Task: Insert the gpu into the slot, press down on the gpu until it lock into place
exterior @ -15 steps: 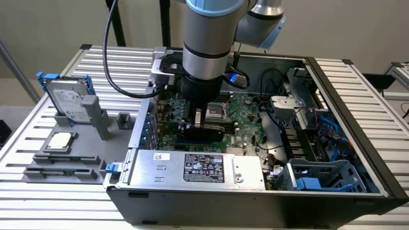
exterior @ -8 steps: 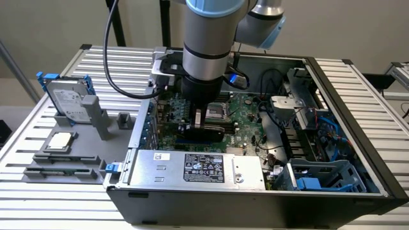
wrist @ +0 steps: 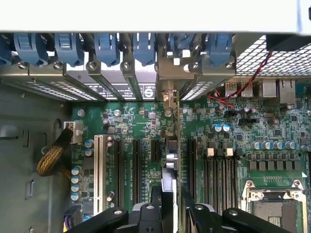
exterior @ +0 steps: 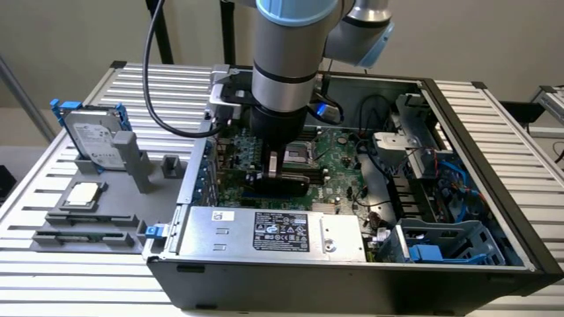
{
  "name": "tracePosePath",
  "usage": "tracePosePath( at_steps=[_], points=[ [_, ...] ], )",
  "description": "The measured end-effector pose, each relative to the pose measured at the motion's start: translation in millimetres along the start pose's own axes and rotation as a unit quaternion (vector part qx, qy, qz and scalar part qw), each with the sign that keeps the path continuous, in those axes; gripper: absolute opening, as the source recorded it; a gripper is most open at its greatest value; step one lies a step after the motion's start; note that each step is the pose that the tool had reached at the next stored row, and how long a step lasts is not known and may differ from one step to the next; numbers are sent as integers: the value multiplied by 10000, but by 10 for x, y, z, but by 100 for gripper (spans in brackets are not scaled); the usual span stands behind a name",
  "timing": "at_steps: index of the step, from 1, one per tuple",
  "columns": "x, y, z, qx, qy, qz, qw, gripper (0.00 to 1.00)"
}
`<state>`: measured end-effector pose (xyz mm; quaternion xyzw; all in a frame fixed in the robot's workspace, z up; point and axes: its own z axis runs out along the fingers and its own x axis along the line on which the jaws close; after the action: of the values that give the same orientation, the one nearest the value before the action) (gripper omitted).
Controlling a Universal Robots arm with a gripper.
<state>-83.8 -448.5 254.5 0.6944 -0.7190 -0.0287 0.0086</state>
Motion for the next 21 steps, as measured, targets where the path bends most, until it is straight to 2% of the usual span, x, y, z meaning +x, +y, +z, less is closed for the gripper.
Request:
tracePosePath(
  at_steps=[18,19,20,21],
  points=[
    [1,-4,59,4,-4,0,10000,26],
    [1,-3,49,2,-4,0,10000,27],
    [1,-1,25,1,-2,0,10000,34],
    [0,1,-13,-1,1,0,10000,34]
  ],
)
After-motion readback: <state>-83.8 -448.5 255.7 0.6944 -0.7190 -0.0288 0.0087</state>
